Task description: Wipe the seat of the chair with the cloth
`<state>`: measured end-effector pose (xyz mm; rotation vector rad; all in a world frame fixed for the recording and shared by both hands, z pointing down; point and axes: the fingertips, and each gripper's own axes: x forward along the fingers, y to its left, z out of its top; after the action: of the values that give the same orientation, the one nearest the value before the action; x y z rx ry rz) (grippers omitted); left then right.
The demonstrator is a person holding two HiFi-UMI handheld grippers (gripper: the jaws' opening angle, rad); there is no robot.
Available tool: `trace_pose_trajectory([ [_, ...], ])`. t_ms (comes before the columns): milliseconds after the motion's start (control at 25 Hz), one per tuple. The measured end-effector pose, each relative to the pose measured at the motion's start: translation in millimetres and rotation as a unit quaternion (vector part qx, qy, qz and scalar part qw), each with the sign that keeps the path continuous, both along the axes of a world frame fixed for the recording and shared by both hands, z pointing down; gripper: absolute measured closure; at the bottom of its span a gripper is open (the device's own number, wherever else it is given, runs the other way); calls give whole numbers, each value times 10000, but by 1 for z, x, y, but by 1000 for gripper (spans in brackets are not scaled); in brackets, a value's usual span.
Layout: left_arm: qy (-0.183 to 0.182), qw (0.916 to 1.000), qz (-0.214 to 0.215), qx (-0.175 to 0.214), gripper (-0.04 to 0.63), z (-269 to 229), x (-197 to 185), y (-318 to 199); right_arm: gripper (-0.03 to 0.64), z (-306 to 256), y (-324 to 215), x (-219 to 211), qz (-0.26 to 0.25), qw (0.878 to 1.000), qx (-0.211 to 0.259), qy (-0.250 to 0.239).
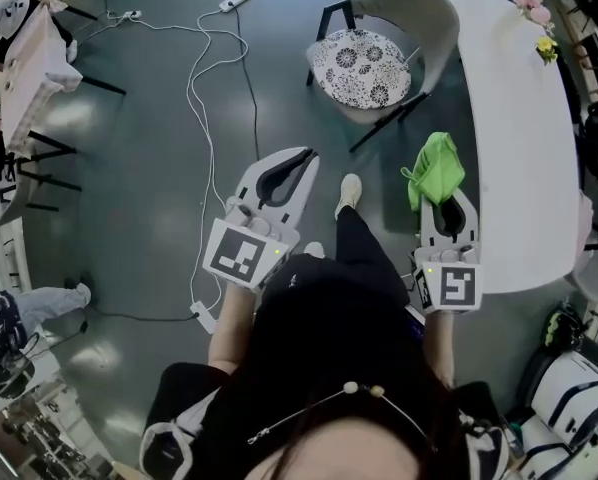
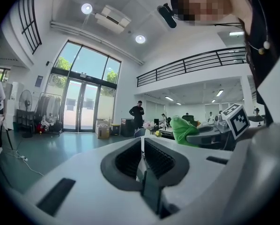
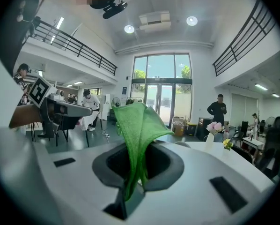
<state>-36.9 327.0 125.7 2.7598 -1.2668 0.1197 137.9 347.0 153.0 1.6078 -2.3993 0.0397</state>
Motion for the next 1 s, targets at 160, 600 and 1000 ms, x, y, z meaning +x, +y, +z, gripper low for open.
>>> trace_pose_trajectory([
  [160,5,9999,81,-69,572,13,23,-64,566,22,-71,13,-189,9994,-283,3],
  [600,-56,9988,-79,-488,572,67,57,-175,566,73,-202,-7,-1462,9861,-659,431],
  [1000,257,9960,-101,-848,571,112,22,-279,565,123,-315,-39,-1839,9674,-1016,1411],
])
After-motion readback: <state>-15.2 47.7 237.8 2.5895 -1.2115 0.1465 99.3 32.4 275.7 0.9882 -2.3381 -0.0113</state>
